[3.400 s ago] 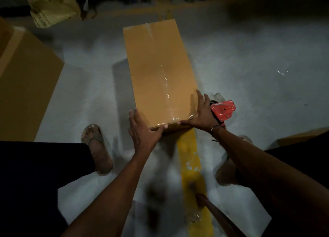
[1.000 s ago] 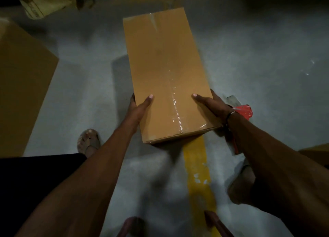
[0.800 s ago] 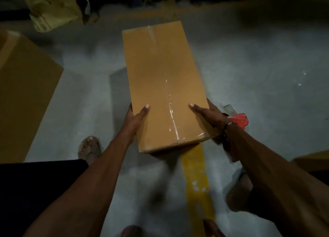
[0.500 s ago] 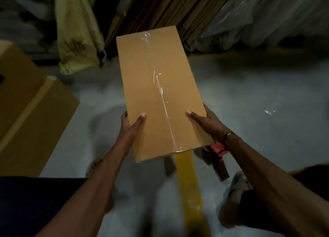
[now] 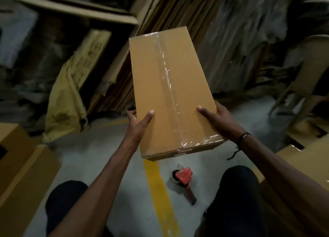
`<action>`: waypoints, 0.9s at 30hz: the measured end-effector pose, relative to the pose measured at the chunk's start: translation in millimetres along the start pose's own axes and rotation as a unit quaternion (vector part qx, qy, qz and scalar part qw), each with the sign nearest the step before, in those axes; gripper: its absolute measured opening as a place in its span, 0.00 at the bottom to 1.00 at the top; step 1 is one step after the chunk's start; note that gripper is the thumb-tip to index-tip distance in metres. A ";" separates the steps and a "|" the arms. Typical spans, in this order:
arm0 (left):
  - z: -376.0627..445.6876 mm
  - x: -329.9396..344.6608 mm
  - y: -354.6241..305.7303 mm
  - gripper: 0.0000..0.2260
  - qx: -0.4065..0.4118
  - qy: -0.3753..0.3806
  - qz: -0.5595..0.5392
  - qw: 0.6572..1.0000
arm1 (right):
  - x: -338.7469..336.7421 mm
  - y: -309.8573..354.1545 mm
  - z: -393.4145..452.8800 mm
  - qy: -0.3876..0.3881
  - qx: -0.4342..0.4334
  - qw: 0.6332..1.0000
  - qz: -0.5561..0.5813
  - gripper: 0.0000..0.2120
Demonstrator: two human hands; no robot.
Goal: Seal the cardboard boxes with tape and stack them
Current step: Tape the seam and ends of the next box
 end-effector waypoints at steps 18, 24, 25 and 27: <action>-109.0 329.9 -122.0 0.35 0.065 0.360 -0.008 0.931 | -322.8 -10.2 -138.9 -0.354 0.079 0.932 -0.006 0.26; -156.0 440.7 -104.8 0.30 0.028 0.451 0.016 0.892 | -405.5 -53.4 -171.7 -0.461 0.150 0.872 -0.071 0.30; -161.7 455.4 -101.4 0.29 0.022 0.459 0.020 0.888 | -416.2 -59.1 -173.5 -0.476 0.162 0.859 -0.095 0.31; -176.2 484.2 -91.9 0.26 0.010 0.476 0.024 0.879 | -436.7 -76.1 -177.5 -0.499 0.196 0.832 -0.144 0.33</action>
Point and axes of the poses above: each hand's wrist, its own z-axis towards the middle knuckle, its own x-axis out of the palm, y = z × x, the point moved 9 cm from there along z, towards the middle knuckle, and after that the axes turned 10 degrees about -y, right-handed, at the moved point
